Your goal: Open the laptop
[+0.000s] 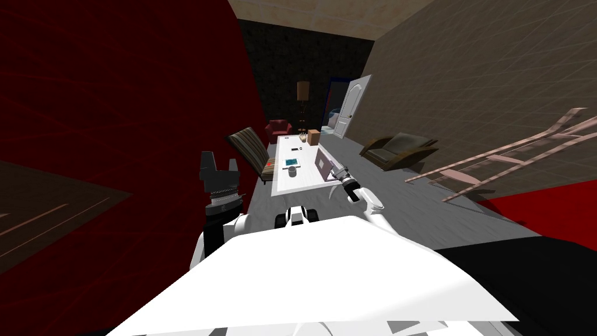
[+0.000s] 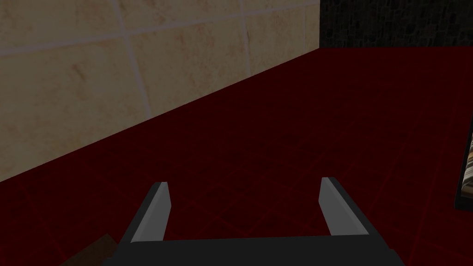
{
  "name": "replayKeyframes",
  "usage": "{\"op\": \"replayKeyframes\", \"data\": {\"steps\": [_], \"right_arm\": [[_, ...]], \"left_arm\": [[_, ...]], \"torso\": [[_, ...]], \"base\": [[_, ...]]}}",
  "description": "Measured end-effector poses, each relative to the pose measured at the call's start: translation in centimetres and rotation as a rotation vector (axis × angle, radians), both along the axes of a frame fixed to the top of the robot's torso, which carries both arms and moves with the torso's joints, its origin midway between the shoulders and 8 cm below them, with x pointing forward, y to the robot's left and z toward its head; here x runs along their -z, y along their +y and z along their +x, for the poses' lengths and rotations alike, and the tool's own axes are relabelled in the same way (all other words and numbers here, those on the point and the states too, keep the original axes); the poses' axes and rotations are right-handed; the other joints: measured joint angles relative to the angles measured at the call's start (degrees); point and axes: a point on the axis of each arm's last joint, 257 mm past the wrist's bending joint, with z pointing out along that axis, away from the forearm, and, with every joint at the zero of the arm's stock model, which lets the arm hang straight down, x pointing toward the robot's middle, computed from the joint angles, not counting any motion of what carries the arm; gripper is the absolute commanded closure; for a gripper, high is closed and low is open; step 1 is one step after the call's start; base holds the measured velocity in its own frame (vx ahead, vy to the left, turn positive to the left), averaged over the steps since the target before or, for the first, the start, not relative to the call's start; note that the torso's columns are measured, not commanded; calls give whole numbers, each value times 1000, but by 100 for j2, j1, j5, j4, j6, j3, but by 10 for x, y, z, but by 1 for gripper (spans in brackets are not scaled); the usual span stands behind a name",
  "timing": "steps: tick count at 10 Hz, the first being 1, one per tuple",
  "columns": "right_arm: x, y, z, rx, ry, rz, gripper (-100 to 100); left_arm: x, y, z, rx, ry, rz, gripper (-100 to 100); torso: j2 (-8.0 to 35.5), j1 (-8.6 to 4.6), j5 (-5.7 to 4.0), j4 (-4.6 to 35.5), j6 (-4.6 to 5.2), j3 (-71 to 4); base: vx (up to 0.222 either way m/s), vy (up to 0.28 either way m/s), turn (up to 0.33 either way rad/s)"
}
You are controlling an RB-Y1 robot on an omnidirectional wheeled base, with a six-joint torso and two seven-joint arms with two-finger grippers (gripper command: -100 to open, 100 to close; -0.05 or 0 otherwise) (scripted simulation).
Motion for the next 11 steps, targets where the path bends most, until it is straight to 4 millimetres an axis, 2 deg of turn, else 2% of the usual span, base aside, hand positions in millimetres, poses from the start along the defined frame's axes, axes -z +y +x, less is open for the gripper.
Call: {"op": "replayKeyframes", "data": {"steps": [4, 5, 6, 11], "right_arm": [[-1, 3, -3, 1, -3, -90, -100], [-4, -2, -2, 5, -2, -93, -100], [-4, -3, -2, 6, -3, -92, 100], [-5, -5, 9, 8, -6, 76, 100]], "left_arm": [[0, 0, 0, 0, 0, 0, 0], [0, 0, 0, 0, 0, 0, 0], [0, 0, 0, 0, 0, 0, 0], [0, 0, 0, 0, 0, 0, 0]], "torso": [[2, -18, -5, 0, 0, 1], [-21, -13, -4, -4, -2, -11], [-7, -11, -3, -4, 1, -7], [-6, -39, -15, -8, 18, -2]], "base": [[38, 46, 6], [57, 14, 17], [8, 2, -2], [-45, -98, 39]]}}
